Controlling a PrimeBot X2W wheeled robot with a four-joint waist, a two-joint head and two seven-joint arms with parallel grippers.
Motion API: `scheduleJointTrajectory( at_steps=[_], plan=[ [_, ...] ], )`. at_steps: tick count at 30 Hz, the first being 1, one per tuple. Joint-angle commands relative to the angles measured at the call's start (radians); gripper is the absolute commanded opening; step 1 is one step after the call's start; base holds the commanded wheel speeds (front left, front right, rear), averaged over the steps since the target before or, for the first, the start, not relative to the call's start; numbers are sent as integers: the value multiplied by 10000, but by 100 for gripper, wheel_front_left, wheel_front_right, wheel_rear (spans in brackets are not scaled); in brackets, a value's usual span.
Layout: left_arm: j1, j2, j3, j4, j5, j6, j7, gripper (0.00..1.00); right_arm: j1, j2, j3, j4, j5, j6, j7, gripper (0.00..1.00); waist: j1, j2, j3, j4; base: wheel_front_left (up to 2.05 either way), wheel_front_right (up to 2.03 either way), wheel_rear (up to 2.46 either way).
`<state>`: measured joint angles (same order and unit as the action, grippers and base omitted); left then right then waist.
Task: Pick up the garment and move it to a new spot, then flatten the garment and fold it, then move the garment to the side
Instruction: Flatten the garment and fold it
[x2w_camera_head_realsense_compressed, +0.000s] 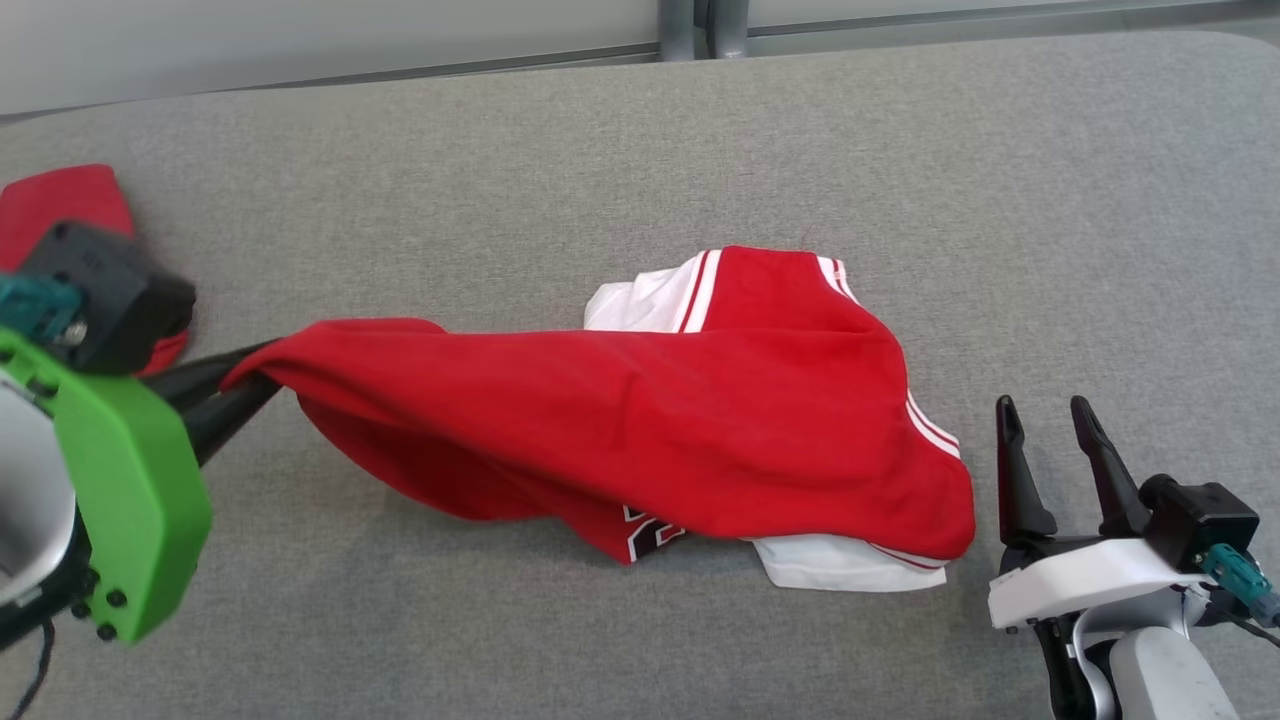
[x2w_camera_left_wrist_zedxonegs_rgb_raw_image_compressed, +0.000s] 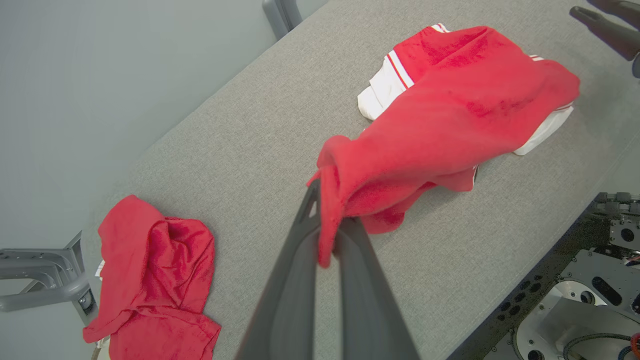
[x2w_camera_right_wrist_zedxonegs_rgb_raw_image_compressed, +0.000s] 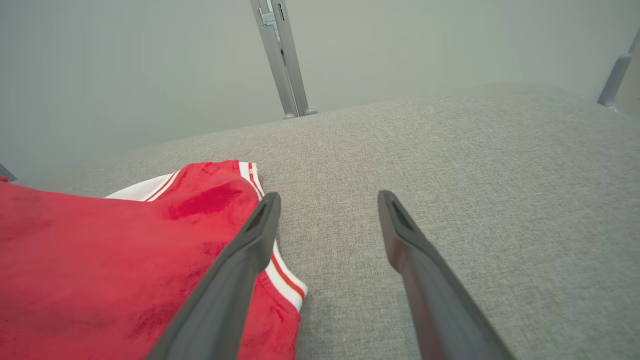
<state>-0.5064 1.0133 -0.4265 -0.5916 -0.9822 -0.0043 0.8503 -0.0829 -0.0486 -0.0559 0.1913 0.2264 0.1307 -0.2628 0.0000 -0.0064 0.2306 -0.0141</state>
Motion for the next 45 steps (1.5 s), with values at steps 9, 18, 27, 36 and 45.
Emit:
scheduleJointTrajectory(
  at_steps=[9,18,27,36,45],
  plan=[
    [-3792,-865,-1629,2650,1093,-970,2860,0,-33,-28,420,205,495,1,-32,100,0,64,-63,-849,0,0,0],
    [-2649,-1583,-2165,5998,1012,-910,1767,2,227,-33,628,246,628,1,-31,100,0,64,-58,-1573,0,0,0],
    [-446,-1858,-1666,7038,798,-149,-869,100,426,-28,409,165,402,1,-31,100,0,64,78,-1502,0,0,0],
    [1959,-2221,-1043,6823,1296,1238,-4157,100,589,-32,234,93,186,1,-31,100,0,64,54,-969,0,0,0],
    [3384,-4594,-1819,4378,435,1210,-5417,100,385,-33,106,-1,-228,1,-31,100,0,64,257,-281,0,0,0]
  ],
)
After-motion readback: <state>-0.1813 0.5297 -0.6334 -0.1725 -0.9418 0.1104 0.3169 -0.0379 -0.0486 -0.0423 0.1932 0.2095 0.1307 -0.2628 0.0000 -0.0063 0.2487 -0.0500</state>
